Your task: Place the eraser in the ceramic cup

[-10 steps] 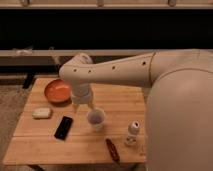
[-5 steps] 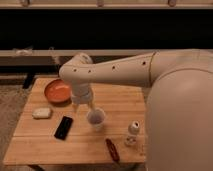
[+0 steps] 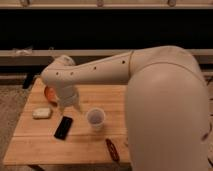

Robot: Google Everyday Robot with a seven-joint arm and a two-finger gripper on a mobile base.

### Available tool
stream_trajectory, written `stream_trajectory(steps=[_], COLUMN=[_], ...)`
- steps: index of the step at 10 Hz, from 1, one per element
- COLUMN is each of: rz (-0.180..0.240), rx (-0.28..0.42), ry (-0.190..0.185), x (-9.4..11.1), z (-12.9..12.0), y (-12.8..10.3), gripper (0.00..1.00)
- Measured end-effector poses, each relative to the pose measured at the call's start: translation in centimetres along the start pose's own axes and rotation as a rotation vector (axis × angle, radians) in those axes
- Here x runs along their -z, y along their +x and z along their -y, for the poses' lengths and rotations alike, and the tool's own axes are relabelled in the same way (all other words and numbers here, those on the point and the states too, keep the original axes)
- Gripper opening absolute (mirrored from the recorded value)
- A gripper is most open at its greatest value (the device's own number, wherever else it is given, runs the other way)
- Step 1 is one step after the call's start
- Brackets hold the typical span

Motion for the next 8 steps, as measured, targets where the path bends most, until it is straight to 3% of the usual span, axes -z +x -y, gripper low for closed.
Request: stream_trajectory(steps=[2,4,6,8], rz=[-0.028,-0.056,-0.065,-0.072], rx=[0.036,0.045,0.04,0.036], ry=[-0.011,-0.021,-0.035,-0.054], x=[-1.5,-4.0,-7.0,-8.2], z=[-5.4,-8.5,-9.7,-9.1], y=[-0.6,-0.9,-2.2,-3.5], gripper=[0.65,0.65,0.65,0.65])
